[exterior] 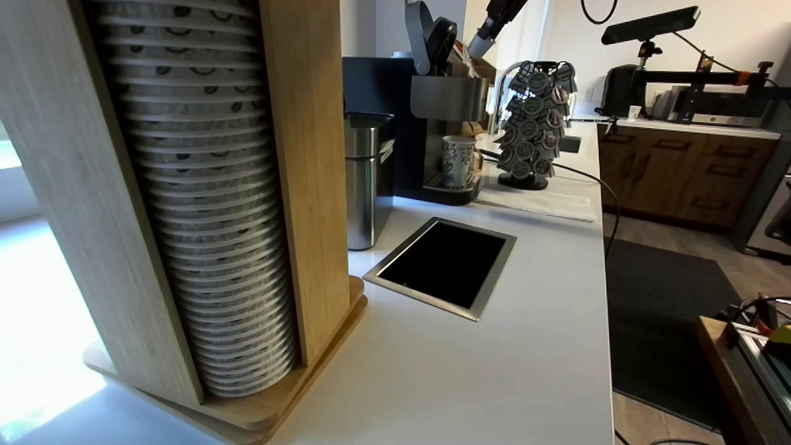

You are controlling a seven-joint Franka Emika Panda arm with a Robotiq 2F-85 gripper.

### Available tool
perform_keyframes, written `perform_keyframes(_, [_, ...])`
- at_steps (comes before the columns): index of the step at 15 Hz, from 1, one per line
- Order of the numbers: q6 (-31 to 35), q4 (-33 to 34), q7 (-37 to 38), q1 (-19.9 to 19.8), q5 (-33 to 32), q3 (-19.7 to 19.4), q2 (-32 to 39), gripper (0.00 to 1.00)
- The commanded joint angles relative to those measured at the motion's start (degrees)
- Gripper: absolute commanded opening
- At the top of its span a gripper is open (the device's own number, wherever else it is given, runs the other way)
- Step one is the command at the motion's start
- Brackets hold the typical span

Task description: Remove one coffee pod from the stand on the right and place it in the coffeemaker chamber.

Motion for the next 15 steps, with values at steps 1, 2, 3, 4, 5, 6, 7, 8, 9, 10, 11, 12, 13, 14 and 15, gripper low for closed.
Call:
perform_keyframes(1, [-3.4, 4.5, -2.3, -2.6, 2.1, 1.8, 3.7, 0.29])
perform_keyframes(2, [-3.4, 5.1, -2.3, -3.1, 1.9, 2.2, 4.4, 0.29])
perform_keyframes(3, [-3.7, 5.8, -2.3, -3.6, 1.8, 2.5, 5.0, 0.29])
perform_keyframes(4, [-3.9, 6.3, -2.3, -4.0, 1.7, 2.9, 5.5, 0.29])
perform_keyframes(5, [-4.5, 6.8, -2.3, -4.5, 1.6, 3.2, 6.0, 0.29])
perform_keyframes(6, [-5.3, 7.3, -2.2, -4.9, 1.5, 3.5, 6.4, 0.29])
perform_keyframes(7, [-6.6, 7.8, -2.2, -5.3, 1.4, 3.7, 6.7, 0.29])
perform_keyframes(8, [-7.5, 8.3, -2.1, -5.6, 1.1, 4.0, 7.0, 0.29])
perform_keyframes(9, [-8.4, 8.7, -2.1, -5.8, 1.1, 4.2, 7.2, 0.29])
perform_keyframes(10, [-9.0, 9.0, -2.1, -6.1, 1.0, 4.4, 7.4, 0.29])
perform_keyframes(11, [-9.6, 9.4, -2.1, -6.3, 1.0, 4.6, 7.7, 0.29])
perform_keyframes(12, [-10.0, 9.8, -2.0, -6.5, 1.1, 4.8, 7.9, 0.29])
perform_keyframes(13, [-10.4, 10.1, -2.0, -6.7, 1.2, 5.0, 8.2, 0.29])
perform_keyframes(14, [-10.4, 10.4, -2.0, -6.9, 1.3, 5.2, 8.4, 0.29])
perform_keyframes(15, [-10.4, 10.4, -2.0, -7.0, 1.5, 5.3, 8.4, 0.29])
